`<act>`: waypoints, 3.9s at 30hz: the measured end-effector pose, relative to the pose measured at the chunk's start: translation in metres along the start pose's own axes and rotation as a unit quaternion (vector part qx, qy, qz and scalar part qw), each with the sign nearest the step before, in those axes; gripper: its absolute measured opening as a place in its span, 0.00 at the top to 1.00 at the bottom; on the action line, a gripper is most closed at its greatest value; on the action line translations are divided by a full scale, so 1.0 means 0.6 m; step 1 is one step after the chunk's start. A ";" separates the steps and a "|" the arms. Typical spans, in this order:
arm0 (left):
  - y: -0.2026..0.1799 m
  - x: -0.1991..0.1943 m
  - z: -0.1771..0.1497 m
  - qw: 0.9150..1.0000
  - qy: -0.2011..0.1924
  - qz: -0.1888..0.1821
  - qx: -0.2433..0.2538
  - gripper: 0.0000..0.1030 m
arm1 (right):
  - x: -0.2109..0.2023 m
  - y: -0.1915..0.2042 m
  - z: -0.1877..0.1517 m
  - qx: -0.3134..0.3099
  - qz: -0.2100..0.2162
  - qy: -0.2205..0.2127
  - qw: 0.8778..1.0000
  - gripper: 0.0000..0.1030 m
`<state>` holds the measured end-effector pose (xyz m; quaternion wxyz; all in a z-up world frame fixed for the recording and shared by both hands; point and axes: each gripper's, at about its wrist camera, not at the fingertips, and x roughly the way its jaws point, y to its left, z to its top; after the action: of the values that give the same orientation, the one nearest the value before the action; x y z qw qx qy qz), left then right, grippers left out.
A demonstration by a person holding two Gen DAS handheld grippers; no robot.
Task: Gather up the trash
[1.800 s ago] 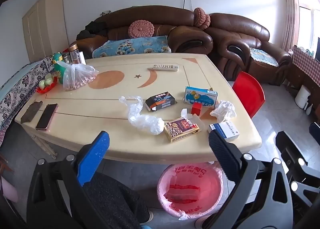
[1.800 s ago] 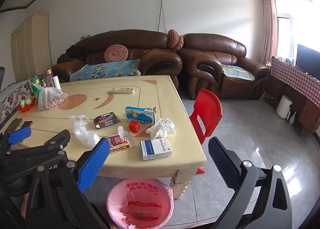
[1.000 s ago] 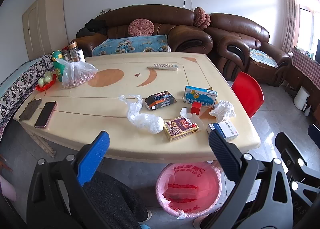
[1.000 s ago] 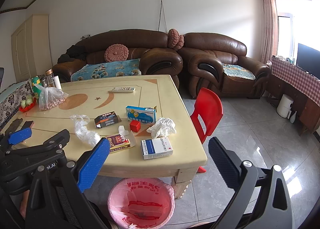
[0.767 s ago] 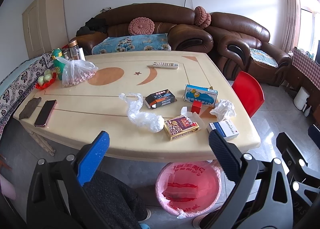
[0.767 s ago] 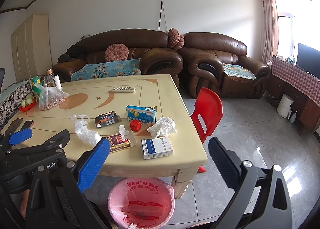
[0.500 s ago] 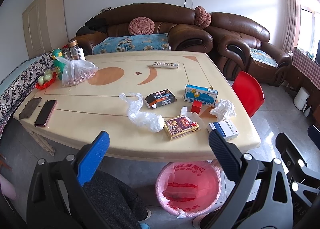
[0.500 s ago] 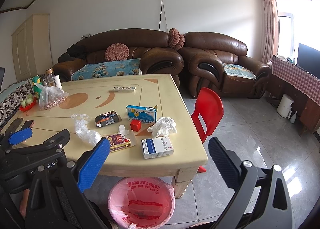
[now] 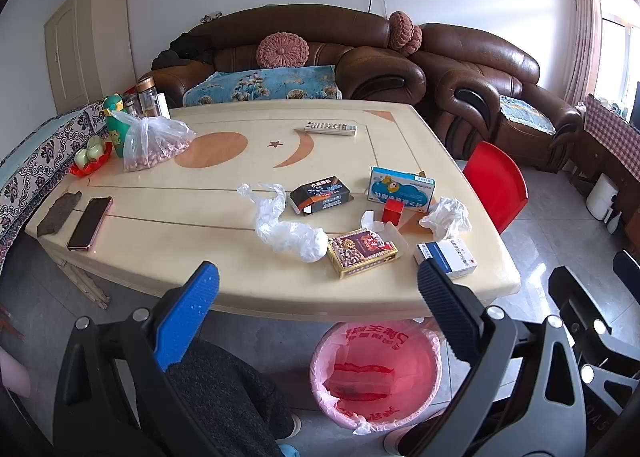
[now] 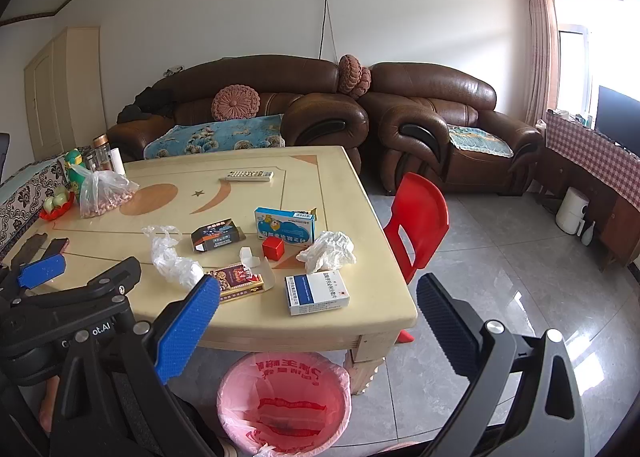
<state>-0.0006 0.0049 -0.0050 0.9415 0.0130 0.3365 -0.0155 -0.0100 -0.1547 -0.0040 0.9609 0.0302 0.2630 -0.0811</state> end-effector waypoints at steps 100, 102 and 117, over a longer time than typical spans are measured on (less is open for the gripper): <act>0.121 0.489 0.060 0.960 0.248 -0.025 -0.128 0.06 | 0.400 -0.038 -0.122 0.038 0.098 0.085 0.991 0.06; 0.119 0.495 0.063 0.960 0.249 -0.021 -0.125 0.06 | 0.398 -0.038 -0.128 0.043 0.093 0.074 0.992 0.06; 0.089 0.524 0.071 0.960 0.260 0.040 -0.090 0.06 | 0.413 -0.002 -0.134 0.018 0.050 0.062 0.997 0.06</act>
<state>0.2717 0.0501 -0.1706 0.8185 -0.0552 0.5690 0.0568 0.1597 -0.1825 -0.1994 0.9448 0.0653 0.3189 -0.0361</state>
